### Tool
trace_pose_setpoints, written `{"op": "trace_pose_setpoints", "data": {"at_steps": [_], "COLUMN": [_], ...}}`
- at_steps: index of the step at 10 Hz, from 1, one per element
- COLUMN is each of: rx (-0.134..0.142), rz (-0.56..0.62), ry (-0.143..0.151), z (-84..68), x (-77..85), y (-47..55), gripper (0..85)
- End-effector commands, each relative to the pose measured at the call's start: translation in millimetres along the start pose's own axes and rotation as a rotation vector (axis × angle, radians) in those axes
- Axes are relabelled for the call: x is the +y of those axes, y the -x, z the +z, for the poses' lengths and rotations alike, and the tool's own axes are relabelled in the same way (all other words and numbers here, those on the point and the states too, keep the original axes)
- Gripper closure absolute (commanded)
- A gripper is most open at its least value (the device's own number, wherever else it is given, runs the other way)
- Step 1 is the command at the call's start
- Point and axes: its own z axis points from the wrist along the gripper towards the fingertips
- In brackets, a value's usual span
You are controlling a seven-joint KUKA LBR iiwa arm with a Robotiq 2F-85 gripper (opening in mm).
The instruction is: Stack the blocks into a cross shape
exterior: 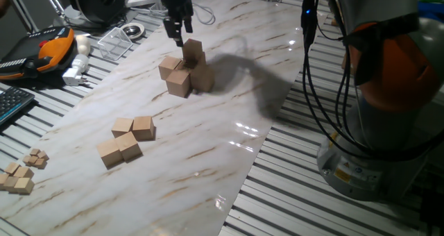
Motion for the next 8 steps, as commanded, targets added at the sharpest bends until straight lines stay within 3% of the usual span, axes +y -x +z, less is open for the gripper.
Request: {"op": "trace_pose_setpoints", "data": {"at_steps": [1,4,5,6,8], "rx": [-0.002,-0.008,-0.012,-0.011,-0.019], "rz": [0.077,0.226,0.247,0.262,0.265], "ry": [0.004,0.018,0.019,0.04,0.039], "z": [-3.3,-4.0,0.0,6.8,12.9], "x": [40.8,89.6,97.7,102.2,106.7], "y": [-0.1,-8.7,-13.4,-16.0,-19.9], "gripper": [17.0,17.0,17.0,17.0,17.0]}}
